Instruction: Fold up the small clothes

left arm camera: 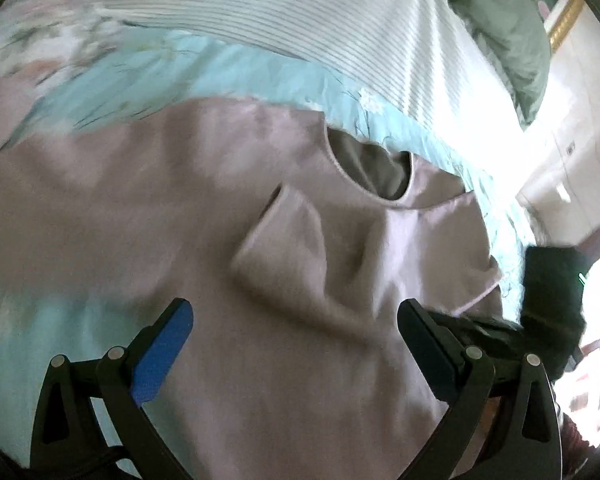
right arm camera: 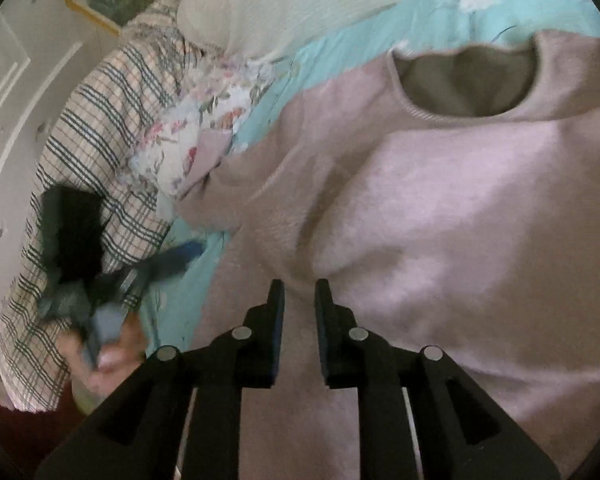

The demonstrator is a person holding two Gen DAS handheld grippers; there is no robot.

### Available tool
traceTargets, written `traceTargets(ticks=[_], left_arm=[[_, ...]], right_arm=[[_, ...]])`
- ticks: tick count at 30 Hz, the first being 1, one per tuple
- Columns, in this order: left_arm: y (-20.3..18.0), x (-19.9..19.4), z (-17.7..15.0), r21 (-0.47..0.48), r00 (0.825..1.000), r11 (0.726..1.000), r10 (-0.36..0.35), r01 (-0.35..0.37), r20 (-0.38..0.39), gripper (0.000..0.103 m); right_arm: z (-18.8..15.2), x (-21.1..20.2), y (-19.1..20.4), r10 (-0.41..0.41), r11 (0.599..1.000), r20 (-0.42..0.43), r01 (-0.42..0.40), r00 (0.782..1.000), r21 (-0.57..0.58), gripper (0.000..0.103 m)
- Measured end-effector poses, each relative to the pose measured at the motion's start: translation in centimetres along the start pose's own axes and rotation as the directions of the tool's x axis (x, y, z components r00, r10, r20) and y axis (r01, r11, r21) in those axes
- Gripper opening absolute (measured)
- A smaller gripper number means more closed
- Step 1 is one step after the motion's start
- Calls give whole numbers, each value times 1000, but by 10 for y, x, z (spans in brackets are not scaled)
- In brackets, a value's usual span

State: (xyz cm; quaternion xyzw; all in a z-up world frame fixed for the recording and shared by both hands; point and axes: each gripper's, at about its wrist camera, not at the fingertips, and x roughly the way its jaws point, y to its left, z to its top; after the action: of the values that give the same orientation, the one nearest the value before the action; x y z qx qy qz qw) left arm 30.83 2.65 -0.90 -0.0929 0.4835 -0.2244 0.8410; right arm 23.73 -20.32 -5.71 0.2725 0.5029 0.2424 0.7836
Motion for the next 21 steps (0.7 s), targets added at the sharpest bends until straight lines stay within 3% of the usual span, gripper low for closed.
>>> traceTargets(ticks=[2, 4, 7, 8, 9, 11, 14, 16, 19, 21], left_arm=[[0, 23, 23, 35, 999, 999, 13, -12, -34, 101], [-3, 45, 39, 87, 997, 996, -15, 23, -80, 96], [-11, 69, 43, 144, 988, 988, -39, 60, -146, 81], [-14, 74, 41, 167, 988, 985, -22, 48, -151, 67], [-17, 77, 38, 194, 990, 980, -6, 34, -143, 41], [-22, 75, 30, 229, 994, 973, 12, 13, -106, 10], [-24, 47, 19, 236, 997, 969, 68, -78, 47, 9], [-17, 21, 17, 189, 981, 973, 101, -132, 164, 9], [8, 1, 18, 86, 970, 988, 105, -127, 220, 9], [28, 3, 17, 30, 976, 994, 94, -102, 197, 9]], right_arm=[[-4, -15, -5, -14, 1000, 24, 14, 1000, 15, 17], [-10, -30, -9, -44, 999, 43, 43, 998, 24, 17], [-18, -47, -15, -74, 997, 64, 72, 995, 40, 17], [-20, -52, -17, -82, 996, 70, 78, 994, 50, 17], [-22, -55, -18, -88, 995, 75, 84, 993, 55, 17], [-26, -64, -22, -103, 993, 90, 97, 991, 69, 17], [-31, -81, -26, -133, 988, 140, 120, 981, 97, 17], [-36, -105, -28, -161, 983, 224, 136, 961, 122, 17], [-38, -135, -37, -219, 971, 304, 175, 927, 165, 17], [-32, -149, -49, -267, 957, 314, 212, 911, 200, 17]])
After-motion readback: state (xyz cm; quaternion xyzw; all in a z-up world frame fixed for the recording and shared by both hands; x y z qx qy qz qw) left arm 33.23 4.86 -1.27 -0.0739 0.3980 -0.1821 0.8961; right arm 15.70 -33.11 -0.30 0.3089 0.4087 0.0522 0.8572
